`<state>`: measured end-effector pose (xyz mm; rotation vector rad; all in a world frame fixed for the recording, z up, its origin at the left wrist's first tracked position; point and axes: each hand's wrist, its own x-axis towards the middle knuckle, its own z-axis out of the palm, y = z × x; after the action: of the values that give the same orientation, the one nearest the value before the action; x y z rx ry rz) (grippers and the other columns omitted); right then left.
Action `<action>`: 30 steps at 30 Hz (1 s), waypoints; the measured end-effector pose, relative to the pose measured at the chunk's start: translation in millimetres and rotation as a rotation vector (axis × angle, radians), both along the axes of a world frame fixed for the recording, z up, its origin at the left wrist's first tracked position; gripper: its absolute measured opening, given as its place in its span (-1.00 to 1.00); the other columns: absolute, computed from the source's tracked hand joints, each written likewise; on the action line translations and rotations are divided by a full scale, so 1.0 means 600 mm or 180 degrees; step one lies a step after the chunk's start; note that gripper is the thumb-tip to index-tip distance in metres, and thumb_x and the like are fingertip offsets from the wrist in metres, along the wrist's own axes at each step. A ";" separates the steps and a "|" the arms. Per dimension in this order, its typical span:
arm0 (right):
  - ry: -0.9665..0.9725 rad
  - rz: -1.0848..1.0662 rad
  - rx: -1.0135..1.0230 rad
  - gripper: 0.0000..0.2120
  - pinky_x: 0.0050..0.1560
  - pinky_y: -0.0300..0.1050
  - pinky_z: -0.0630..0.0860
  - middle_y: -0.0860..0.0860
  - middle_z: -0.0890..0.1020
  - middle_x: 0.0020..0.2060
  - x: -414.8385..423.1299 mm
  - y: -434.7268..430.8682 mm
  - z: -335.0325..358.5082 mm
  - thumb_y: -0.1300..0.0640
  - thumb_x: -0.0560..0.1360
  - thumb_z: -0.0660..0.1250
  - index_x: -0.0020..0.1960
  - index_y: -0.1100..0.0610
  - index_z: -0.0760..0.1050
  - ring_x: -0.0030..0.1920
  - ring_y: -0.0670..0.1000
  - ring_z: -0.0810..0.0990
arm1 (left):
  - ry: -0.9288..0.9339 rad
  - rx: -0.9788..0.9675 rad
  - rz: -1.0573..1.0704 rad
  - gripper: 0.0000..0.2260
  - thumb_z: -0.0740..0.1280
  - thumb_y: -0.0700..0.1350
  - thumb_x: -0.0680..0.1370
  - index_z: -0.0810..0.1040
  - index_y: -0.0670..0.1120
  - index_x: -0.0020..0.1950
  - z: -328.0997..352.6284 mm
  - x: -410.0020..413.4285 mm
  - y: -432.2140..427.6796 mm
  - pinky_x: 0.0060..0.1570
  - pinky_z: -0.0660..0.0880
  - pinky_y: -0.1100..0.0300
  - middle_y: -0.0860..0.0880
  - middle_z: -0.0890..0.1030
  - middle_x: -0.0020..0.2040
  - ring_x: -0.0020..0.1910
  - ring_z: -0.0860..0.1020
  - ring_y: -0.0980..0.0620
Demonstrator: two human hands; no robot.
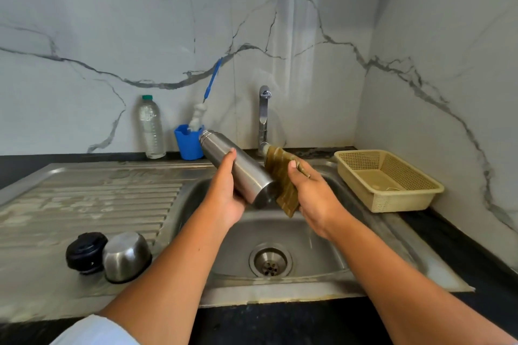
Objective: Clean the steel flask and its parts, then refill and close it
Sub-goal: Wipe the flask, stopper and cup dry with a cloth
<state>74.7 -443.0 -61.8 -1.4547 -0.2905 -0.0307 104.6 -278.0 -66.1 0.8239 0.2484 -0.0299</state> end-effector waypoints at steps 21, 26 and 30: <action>-0.1664 -0.0372 -0.2080 -0.42 0.24 -0.51 0.22 -0.23 0.36 0.37 0.000 0.015 -0.033 0.01 0.49 0.51 0.45 -0.15 0.41 0.33 -0.25 0.33 | -0.0281 0.0339 -0.0002 -0.40 0.54 0.09 0.44 0.46 -0.03 0.41 -0.015 0.017 0.007 0.11 0.62 -0.26 -0.22 0.66 0.23 0.16 0.68 -0.23; -0.0887 -0.0447 -0.1761 -0.47 0.25 -0.24 0.41 -0.18 0.47 0.29 0.001 0.020 -0.025 -0.11 0.60 0.34 0.54 -0.15 0.30 0.27 -0.13 0.46 | -0.0406 0.0357 0.0057 -0.45 0.50 0.10 0.50 0.44 -0.02 0.43 -0.012 0.011 -0.006 0.11 0.62 -0.13 -0.18 0.66 0.24 0.20 0.66 -0.16; 0.0374 0.0101 -0.0487 -0.61 0.21 0.28 0.56 0.11 0.71 0.09 0.005 0.015 -0.016 -0.19 0.65 0.21 0.38 -0.04 0.52 0.09 0.18 0.67 | -0.0498 0.0323 -0.0033 -0.48 0.47 0.10 0.52 0.45 -0.02 0.42 -0.003 0.003 -0.015 -0.05 0.59 -0.02 -0.14 0.70 0.18 0.15 0.68 -0.10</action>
<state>77.5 -433.8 -71.3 -1.5967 -0.2234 0.1045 106.2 -287.0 -67.9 0.9238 0.0986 0.0378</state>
